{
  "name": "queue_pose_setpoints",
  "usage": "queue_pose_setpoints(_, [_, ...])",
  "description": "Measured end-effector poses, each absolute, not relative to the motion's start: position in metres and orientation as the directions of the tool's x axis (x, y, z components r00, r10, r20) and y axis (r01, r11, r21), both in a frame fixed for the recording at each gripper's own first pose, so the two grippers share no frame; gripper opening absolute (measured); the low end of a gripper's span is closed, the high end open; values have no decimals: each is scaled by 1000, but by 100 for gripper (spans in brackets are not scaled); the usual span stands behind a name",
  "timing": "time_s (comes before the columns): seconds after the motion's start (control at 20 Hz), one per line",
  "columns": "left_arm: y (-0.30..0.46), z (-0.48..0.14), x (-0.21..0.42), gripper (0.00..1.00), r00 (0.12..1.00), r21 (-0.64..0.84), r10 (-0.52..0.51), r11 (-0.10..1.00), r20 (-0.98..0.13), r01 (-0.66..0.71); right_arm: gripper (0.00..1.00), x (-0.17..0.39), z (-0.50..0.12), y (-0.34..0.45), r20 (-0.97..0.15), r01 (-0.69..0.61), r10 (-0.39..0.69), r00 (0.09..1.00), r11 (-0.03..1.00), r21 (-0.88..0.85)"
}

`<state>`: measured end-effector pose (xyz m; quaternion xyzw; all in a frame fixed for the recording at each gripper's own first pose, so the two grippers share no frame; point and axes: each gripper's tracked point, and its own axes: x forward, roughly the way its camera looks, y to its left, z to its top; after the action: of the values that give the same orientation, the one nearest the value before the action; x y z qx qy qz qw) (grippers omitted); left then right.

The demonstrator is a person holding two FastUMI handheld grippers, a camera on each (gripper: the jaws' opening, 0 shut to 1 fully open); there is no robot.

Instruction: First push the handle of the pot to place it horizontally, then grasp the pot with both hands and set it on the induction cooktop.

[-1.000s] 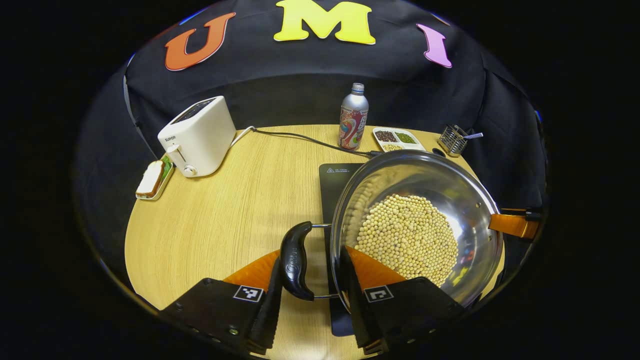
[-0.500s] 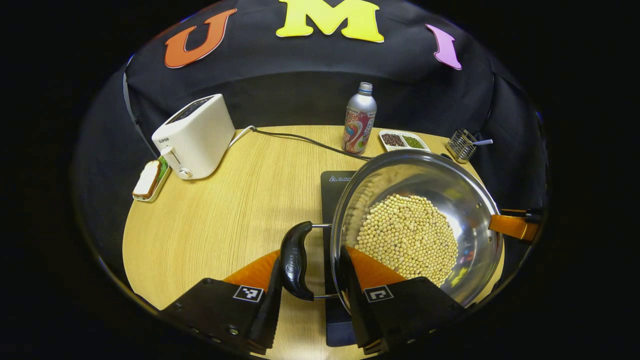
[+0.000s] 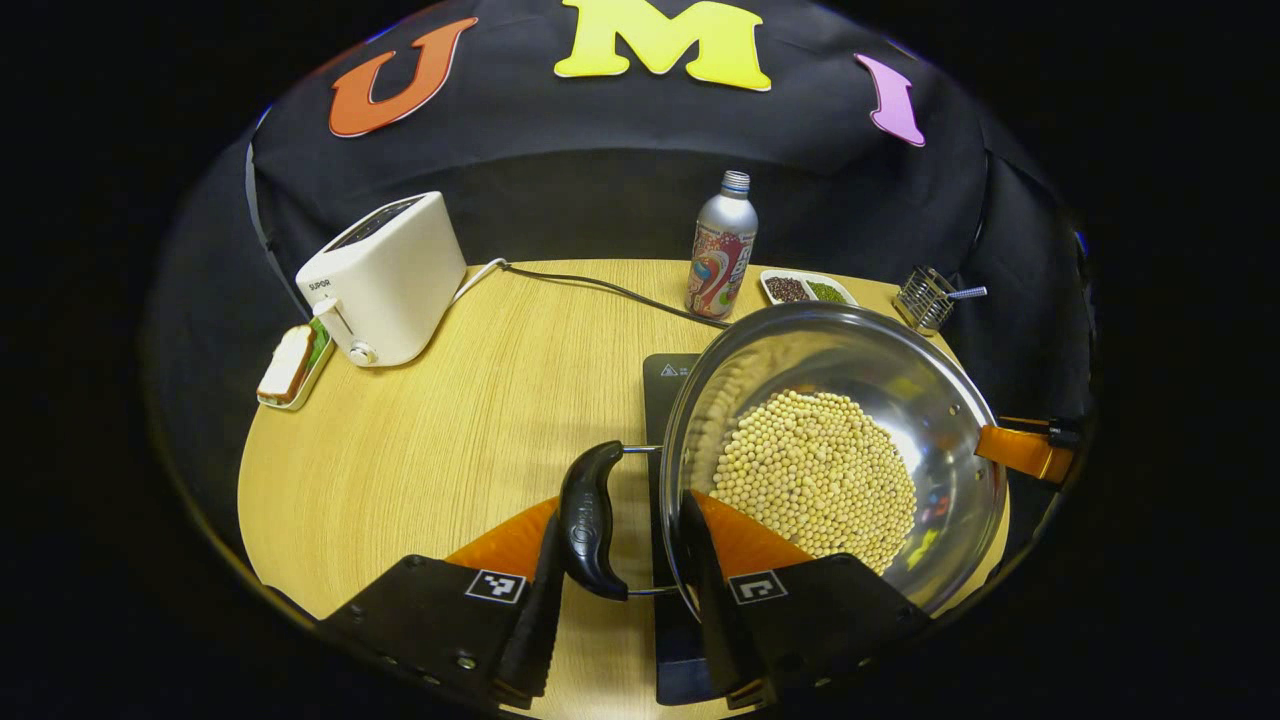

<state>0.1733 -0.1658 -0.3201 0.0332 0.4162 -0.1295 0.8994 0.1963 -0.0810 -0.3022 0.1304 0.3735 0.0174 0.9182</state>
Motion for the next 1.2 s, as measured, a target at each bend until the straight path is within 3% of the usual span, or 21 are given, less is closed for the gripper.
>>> queue_pose_setpoints(0.3, [-167,-320,174,59,634,-32,-203,962,-746,270,55,196,-303,-81,-672,74,128,729,962,264])
queue_pose_setpoints(0.35, [-167,-320,175,49,635,-31,-202,963,-746,269,55,195,-303,-82,-670,76,129,731,961,267])
queue_pose_setpoints(0.45, [-167,-320,176,72,637,-31,-204,962,-743,272,54,195,-303,-82,-668,82,126,733,959,271])
queue_pose_setpoints(0.5, [-168,-320,176,71,637,-31,-203,962,-744,271,54,196,-303,-82,-665,86,125,736,958,275])
queue_pose_setpoints(0.55, [-167,-320,176,63,637,-29,-205,961,-743,275,55,195,-302,-83,-663,86,124,738,957,275])
queue_pose_setpoints(0.6, [-167,-321,176,74,636,-22,-205,959,-744,283,55,196,-302,-83,-661,81,127,740,958,275])
queue_pose_setpoints(0.65, [-164,-322,175,77,640,-5,-194,959,-744,284,59,196,-303,-84,-660,70,126,741,962,263])
queue_pose_setpoints(0.7, [-160,-320,176,69,650,14,-180,959,-738,282,61,196,-301,-85,-655,62,127,745,964,257])
queue_pose_setpoints(0.75, [-157,-315,177,82,676,31,-173,960,-716,279,72,196,-297,-88,-640,58,123,758,965,254])
queue_pose_setpoints(0.85, [-158,-302,175,94,711,32,-182,961,-679,276,76,193,-290,-96,-619,55,93,780,975,216])
queue_pose_setpoints(0.95, [-154,-291,172,96,742,50,-166,964,-650,260,83,189,-283,-99,-603,46,81,794,980,192])
queue_pose_setpoints(1.2, [-150,-268,162,96,783,70,-144,970,-605,232,83,175,-269,-97,-573,24,92,815,981,191])
